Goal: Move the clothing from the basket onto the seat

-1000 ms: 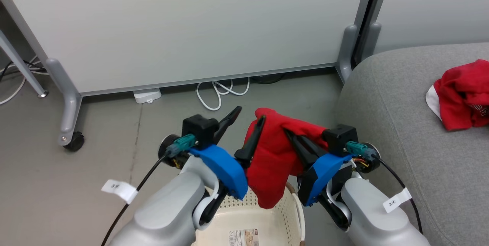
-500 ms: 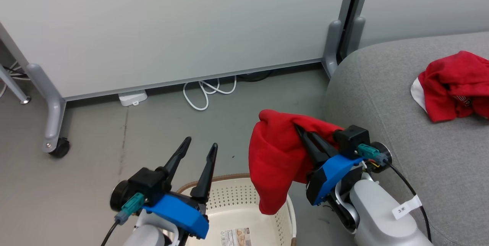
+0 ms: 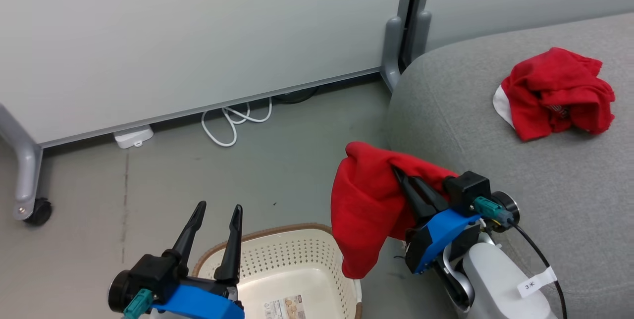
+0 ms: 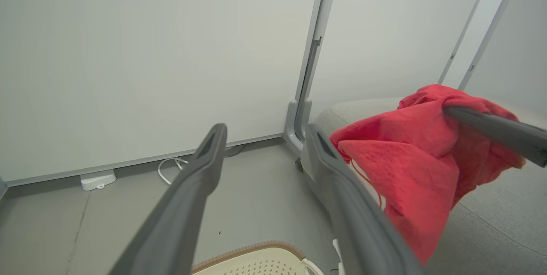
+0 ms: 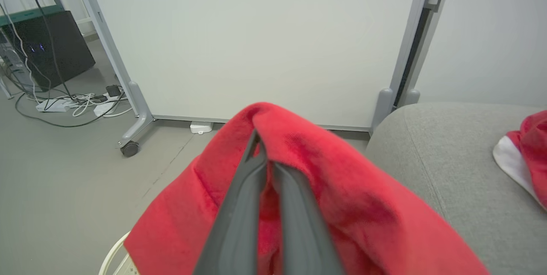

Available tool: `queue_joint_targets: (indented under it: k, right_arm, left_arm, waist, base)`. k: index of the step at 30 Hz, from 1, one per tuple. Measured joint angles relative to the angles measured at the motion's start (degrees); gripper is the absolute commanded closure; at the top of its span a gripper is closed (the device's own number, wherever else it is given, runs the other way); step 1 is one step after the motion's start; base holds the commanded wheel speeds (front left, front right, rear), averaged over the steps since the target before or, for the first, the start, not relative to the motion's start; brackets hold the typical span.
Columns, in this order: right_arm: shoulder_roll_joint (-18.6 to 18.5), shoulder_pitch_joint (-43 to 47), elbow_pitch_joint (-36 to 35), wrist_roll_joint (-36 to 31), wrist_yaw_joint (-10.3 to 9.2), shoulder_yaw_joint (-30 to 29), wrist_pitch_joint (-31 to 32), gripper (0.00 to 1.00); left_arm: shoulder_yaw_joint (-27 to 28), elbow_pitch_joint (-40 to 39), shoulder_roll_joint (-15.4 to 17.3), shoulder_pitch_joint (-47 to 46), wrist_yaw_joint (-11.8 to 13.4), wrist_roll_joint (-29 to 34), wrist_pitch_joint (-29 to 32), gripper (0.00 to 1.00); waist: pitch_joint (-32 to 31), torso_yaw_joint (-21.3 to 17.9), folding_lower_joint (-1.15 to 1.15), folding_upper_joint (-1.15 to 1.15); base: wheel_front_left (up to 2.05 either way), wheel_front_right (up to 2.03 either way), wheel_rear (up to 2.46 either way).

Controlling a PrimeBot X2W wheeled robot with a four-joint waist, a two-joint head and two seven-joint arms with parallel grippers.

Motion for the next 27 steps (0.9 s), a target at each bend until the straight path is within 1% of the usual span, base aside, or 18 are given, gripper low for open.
queue_joint_targets:
  k: [7,16,22,27]
  right_arm:
    - [0.0,2.0,-3.6,-1.3,0.00,-1.3,1.2,1.00]
    - [0.0,4.7,-8.1,-2.6,0.00,-3.7,2.4,1.00]
    - [0.0,6.2,-10.9,-3.8,0.00,-5.5,3.0,1.00]
    - [0.0,7.4,-12.9,-3.8,0.00,-6.6,3.6,1.00]
  left_arm:
    - [2.3,-0.1,-1.6,0.6,-1.2,2.2,0.0,0.00]
    - [3.1,-0.1,-2.5,0.8,-1.4,3.6,0.0,0.00]
    - [3.0,-0.1,-2.5,0.6,-1.7,3.7,0.0,0.00]
    - [3.0,-0.1,-2.1,0.3,-1.7,3.6,0.0,0.00]
  waist:
    - [0.2,-4.4,0.00,0.00]
    - [0.5,-11.2,0.00,0.00]
    - [1.3,-15.0,0.00,0.00]
    - [2.1,-17.3,0.00,0.00]
  base:
    - [0.00,0.00,0.00]
    - [0.00,0.00,0.00]
    - [0.00,0.00,0.00]
    - [0.00,0.00,0.00]
